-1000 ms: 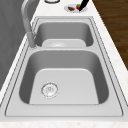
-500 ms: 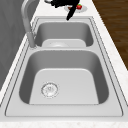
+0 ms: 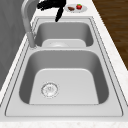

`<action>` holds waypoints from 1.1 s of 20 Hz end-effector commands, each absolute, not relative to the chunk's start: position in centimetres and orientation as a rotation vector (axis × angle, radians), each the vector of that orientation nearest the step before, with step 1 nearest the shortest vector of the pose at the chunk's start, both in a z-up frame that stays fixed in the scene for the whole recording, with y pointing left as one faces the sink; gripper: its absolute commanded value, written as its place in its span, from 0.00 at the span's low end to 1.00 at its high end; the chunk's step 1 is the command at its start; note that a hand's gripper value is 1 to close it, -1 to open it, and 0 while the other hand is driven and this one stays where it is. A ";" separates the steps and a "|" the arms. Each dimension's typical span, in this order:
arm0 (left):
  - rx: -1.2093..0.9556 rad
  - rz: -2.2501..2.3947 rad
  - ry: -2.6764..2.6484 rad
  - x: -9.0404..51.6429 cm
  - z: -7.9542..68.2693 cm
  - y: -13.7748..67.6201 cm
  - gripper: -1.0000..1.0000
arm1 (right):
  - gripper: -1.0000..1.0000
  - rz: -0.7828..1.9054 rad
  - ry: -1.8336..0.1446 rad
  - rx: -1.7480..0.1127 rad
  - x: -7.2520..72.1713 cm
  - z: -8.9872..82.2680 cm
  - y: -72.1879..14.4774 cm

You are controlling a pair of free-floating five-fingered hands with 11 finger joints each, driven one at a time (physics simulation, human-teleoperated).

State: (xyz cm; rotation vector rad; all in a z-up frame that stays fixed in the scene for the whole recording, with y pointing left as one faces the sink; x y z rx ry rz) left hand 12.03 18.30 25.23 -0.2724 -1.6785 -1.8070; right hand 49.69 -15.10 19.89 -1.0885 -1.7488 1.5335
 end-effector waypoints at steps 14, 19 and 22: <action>-0.272 -1.807 -1.679 12.0 25.2 18.3 0.50 | 0.00 1.564 -1.702 -1.047 62.5 13.0 -15.8; -0.272 -1.807 -1.679 12.0 25.2 18.3 0.50 | 0.00 1.586 -1.660 -0.997 66.2 10.4 -16.0; -0.272 -1.807 -1.679 12.0 25.2 18.3 0.50 | 0.00 1.596 -1.671 -1.042 66.7 9.1 -15.9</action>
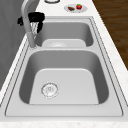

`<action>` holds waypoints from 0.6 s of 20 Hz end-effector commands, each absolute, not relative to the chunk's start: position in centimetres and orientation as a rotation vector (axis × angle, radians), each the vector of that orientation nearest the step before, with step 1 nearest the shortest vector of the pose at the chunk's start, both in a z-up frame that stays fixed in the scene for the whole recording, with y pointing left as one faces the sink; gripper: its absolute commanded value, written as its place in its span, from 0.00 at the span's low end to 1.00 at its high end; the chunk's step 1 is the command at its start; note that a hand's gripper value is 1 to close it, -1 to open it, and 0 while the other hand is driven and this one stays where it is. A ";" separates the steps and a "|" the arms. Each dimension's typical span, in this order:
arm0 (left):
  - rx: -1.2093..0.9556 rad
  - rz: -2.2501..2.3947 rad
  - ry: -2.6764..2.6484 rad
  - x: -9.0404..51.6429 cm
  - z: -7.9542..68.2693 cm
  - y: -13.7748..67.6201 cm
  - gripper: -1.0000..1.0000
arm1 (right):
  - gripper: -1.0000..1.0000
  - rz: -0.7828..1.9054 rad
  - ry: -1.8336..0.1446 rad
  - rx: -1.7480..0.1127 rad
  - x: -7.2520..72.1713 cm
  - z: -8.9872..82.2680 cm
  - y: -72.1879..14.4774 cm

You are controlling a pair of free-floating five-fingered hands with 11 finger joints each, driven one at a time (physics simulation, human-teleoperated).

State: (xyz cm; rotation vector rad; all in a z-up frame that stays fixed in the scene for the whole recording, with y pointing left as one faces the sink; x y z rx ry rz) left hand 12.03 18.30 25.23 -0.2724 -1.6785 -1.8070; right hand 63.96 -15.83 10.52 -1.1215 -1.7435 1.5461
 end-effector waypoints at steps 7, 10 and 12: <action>-0.272 -1.807 -1.679 12.0 25.2 18.3 0.50 | 0.00 1.452 -1.776 -1.033 66.7 7.8 -15.8; -0.272 -1.807 -1.679 12.0 25.2 18.3 0.50 | 1.00 1.389 -1.815 -1.020 66.7 7.4 -15.7; -0.272 -1.807 -1.679 12.0 25.2 18.3 0.50 | 1.00 1.367 -1.892 -1.089 67.1 7.3 -15.4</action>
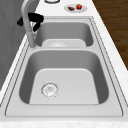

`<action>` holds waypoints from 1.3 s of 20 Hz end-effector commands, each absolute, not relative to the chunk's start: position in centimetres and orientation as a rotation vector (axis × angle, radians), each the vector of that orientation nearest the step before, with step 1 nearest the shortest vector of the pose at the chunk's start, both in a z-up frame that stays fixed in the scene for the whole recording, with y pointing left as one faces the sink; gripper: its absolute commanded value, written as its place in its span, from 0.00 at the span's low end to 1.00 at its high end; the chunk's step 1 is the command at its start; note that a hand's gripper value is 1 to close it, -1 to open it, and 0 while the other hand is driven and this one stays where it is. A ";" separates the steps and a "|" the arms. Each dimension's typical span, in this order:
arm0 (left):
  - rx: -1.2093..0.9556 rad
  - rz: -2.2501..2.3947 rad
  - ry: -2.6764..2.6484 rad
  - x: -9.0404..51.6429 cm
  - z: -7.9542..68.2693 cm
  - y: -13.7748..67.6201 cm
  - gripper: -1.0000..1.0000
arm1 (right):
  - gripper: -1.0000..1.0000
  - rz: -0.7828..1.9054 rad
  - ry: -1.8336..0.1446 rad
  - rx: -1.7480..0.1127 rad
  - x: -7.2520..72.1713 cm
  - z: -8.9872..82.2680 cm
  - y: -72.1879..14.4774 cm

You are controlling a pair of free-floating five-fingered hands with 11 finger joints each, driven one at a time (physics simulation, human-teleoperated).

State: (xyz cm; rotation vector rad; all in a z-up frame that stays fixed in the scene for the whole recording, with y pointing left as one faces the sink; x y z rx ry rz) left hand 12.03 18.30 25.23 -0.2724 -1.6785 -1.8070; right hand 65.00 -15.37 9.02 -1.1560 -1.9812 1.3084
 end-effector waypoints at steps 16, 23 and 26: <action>-0.272 -1.807 -1.679 12.0 25.2 18.3 0.50 | 1.00 1.268 -2.283 -1.316 70.0 9.6 -14.9; -0.272 -1.807 -1.679 12.0 25.2 18.3 0.50 | 0.00 1.302 -2.267 -1.282 64.1 9.4 -16.1; -0.272 -1.807 -1.679 12.0 25.2 18.3 0.50 | 0.00 1.349 -2.226 -1.238 62.7 9.4 -16.1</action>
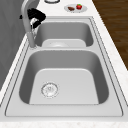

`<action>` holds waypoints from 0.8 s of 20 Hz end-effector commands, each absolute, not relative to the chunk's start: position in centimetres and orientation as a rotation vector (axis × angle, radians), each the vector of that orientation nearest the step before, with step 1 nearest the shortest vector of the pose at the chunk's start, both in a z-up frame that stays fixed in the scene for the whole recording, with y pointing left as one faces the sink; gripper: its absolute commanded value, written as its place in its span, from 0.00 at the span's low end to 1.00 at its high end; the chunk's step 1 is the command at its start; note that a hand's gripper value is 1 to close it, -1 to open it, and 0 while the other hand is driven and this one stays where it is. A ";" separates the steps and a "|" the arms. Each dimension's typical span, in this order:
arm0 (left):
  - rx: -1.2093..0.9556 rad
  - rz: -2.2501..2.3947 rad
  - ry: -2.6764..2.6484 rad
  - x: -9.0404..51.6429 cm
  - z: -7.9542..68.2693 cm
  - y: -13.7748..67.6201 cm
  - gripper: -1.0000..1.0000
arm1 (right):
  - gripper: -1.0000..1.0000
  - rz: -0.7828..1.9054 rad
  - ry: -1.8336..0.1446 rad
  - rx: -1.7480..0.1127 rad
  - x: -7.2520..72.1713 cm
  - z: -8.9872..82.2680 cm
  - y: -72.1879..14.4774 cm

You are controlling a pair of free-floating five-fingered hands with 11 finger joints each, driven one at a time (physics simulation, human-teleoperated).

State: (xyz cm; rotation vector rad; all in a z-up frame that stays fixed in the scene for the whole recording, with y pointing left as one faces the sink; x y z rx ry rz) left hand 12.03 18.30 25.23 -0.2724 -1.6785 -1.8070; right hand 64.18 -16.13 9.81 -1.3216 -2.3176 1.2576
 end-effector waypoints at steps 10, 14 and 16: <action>-0.272 -1.807 -1.679 12.0 25.2 18.3 0.50 | 0.00 1.467 -2.107 -0.987 59.7 10.3 -14.5; -0.272 -1.807 -1.679 12.0 25.2 18.3 0.50 | 0.00 1.473 -2.040 -0.914 60.9 10.4 -14.2; -0.272 -1.807 -1.679 12.0 25.2 18.3 0.50 | 0.00 1.475 -2.028 -0.891 61.3 10.9 -15.0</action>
